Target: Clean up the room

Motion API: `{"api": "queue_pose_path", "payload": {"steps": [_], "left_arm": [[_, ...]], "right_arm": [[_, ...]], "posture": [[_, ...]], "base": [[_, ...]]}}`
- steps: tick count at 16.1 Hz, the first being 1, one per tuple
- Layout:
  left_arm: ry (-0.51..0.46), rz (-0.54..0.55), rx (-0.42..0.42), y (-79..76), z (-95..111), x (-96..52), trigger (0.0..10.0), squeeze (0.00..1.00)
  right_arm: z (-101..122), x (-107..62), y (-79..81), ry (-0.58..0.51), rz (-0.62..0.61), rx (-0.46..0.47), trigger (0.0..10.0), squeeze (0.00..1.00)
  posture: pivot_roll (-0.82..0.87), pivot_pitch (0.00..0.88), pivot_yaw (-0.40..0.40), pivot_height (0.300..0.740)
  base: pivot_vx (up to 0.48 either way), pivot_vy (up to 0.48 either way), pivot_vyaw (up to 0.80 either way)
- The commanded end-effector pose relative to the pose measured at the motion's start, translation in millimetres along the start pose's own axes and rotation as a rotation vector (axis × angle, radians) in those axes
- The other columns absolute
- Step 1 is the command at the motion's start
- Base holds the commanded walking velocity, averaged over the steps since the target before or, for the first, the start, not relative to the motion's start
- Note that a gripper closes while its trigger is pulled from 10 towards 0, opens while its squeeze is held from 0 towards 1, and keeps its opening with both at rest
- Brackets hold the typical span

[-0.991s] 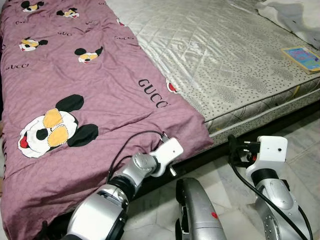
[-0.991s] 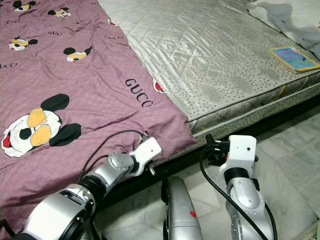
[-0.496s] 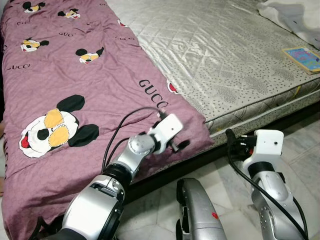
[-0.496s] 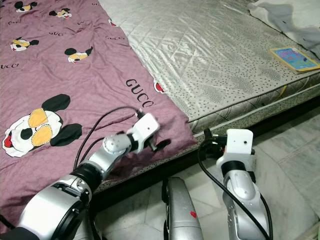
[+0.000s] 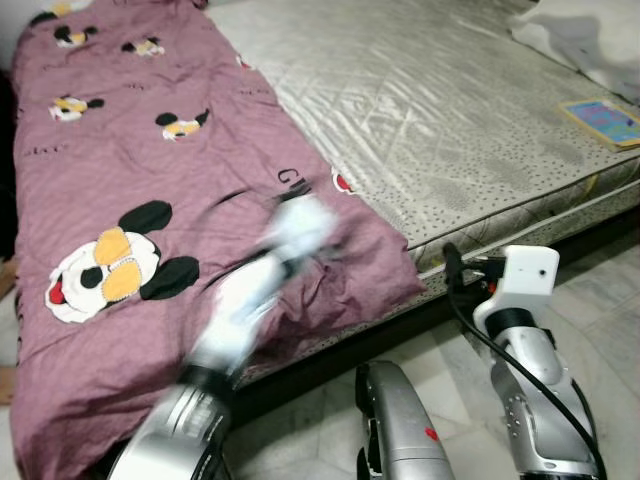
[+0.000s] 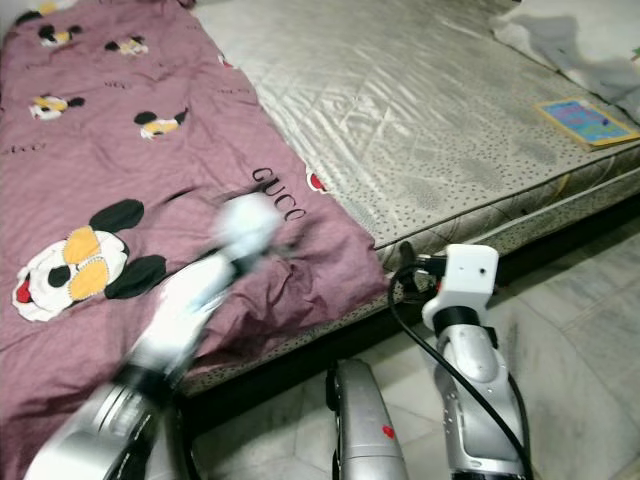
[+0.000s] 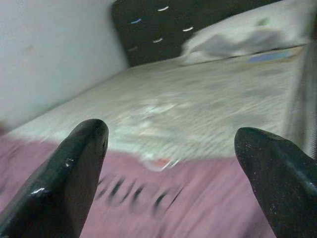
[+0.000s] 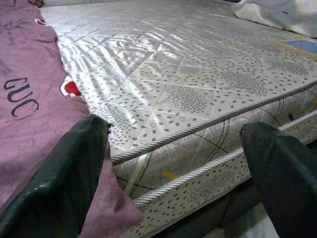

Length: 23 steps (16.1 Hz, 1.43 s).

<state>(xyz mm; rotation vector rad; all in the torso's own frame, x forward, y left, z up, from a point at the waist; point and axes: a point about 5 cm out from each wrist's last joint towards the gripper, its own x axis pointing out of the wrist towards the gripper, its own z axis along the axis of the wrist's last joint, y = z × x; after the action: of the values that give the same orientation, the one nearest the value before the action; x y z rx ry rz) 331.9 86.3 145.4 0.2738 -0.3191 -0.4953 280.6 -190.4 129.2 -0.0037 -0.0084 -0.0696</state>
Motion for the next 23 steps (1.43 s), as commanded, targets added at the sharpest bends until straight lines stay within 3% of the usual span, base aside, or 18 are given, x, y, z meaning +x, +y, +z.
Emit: {"api": "queue_pose_path", "payload": {"steps": [1, 2, 4, 5, 6, 7, 9, 10, 13, 23], "left_arm": [[-0.025, 0.063, 0.003, 11.1, 7.5, -6.7, 10.0, 0.00], [0.000, 0.211, -0.014, 27.4, 4.3, -40.2, 10.0, 0.00], [0.046, 0.405, 0.010, 43.3, 0.9, -87.9, 10.0, 0.00], [0.057, 0.442, 0.021, 44.8, 0.1, -98.7, 10.0, 0.00], [0.094, 0.521, 0.019, 46.5, -0.2, -121.1, 10.0, 0.00], [0.122, 0.557, 0.021, 46.7, 0.8, -134.6, 10.0, 0.00], [0.163, 0.600, 0.023, 46.2, 2.2, -154.9, 10.0, 0.00], [0.184, 0.609, 0.018, 44.8, 2.5, -157.9, 10.0, 0.00], [0.183, 0.575, -0.008, 38.1, 4.3, -149.0, 10.0, 0.00], [0.189, 0.543, -0.021, 39.1, 6.5, -138.2, 10.0, 0.00]], "right_arm": [[-1.1, 1.0, 5.3, -0.001, 0.017, 0.008, 10.0, 0.00], [-3.0, 3.4, 8.1, -0.003, 0.017, 0.007, 10.0, 0.00], [-2.7, 8.2, 7.0, -0.008, -0.001, 0.005, 10.0, 0.00], [-2.8, 8.6, 6.7, -0.009, -0.002, 0.006, 10.0, 0.00], [-4.2, 7.7, 5.6, -0.006, 0.004, 0.018, 10.0, 0.00], [-5.6, 5.8, 4.8, -0.003, 0.012, 0.032, 10.0, 0.00], [-8.3, -0.7, 4.7, 0.006, 0.033, 0.065, 10.0, 0.00], [-8.6, -1.1, 5.6, 0.005, 0.032, 0.095, 10.0, 0.00], [2.5, 4.5, 11.8, -0.042, 0.050, 0.145, 10.0, 0.00], [9.0, 9.6, 7.9, -0.068, 0.037, 0.140, 10.0, 0.00]], "posture": [[-0.11, 0.035, 0.014, 0.518], [-0.09, 0.031, 0.012, 0.518], [-0.07, 0.025, 0.005, 0.518], [-0.06, 0.026, 0.004, 0.518], [-0.05, 0.026, -0.003, 0.518], [-0.05, 0.025, -0.005, 0.518], [-0.04, 0.024, -0.011, 0.518], [-0.04, 0.017, -0.011, 0.518], [-0.06, 0.005, 0.000, 0.533], [-0.07, 0.000, 0.016, 0.613]], "base": [[0.000, 0.000, 0.00], [0.000, 0.000, 0.00], [0.000, 0.000, 0.00], [0.000, 0.000, 0.00], [0.000, 0.000, 0.00], [0.000, 0.000, 0.00], [0.000, 0.000, 0.00], [0.000, 0.000, 0.00], [0.000, 0.000, 0.00], [0.000, 0.000, 0.00]]}}
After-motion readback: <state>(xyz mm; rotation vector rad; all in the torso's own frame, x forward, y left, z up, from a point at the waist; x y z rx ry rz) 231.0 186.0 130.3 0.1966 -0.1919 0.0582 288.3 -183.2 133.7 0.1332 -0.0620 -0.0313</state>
